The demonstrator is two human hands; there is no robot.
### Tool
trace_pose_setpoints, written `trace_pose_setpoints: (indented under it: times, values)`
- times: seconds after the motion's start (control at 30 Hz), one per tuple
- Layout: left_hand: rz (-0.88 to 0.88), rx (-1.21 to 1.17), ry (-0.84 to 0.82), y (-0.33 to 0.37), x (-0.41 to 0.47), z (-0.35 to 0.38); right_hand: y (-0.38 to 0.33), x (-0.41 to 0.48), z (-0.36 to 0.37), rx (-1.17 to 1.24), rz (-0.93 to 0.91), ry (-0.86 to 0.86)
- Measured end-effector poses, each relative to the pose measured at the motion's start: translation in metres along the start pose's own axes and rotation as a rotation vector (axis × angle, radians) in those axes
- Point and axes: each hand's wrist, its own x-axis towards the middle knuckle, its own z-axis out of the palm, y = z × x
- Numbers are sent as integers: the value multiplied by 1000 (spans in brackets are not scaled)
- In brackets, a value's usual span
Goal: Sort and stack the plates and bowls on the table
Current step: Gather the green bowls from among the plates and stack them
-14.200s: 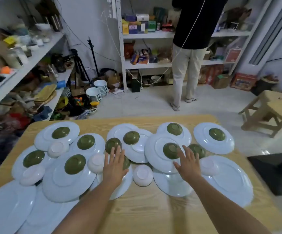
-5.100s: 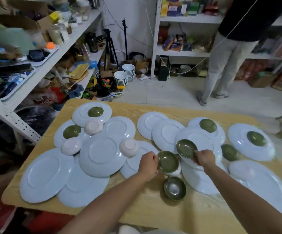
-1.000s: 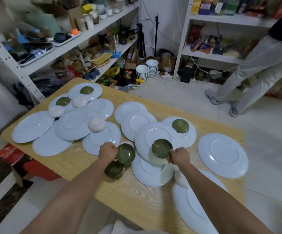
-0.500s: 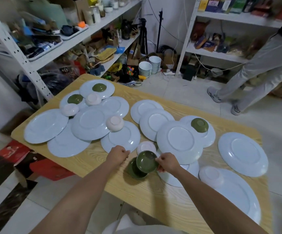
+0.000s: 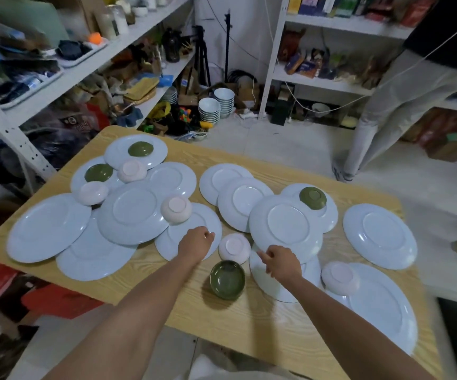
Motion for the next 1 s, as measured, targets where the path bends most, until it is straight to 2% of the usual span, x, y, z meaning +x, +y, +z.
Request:
trace_pose_setpoints:
  times: [0.2, 0.37, 0.5, 0.6, 0.77, 1.0]
  values:
    - [217, 103, 21, 64, 39, 1, 33, 37, -54, 6, 146, 259]
    - [340, 246, 35, 106, 72, 19, 71, 82, -97, -113, 160, 352]
    - [426, 436, 10, 128, 103, 38, 91, 120, -119, -334, 80, 299]
    - [429, 540, -8, 140, 122, 53, 95, 148, -127, -513, -17, 213]
    - [338, 622, -30, 149, 144, 71, 98, 182, -125, -586, -129, 111]
    - [267, 672, -56, 141, 149, 78, 106, 214, -122, -631, -88, 16]
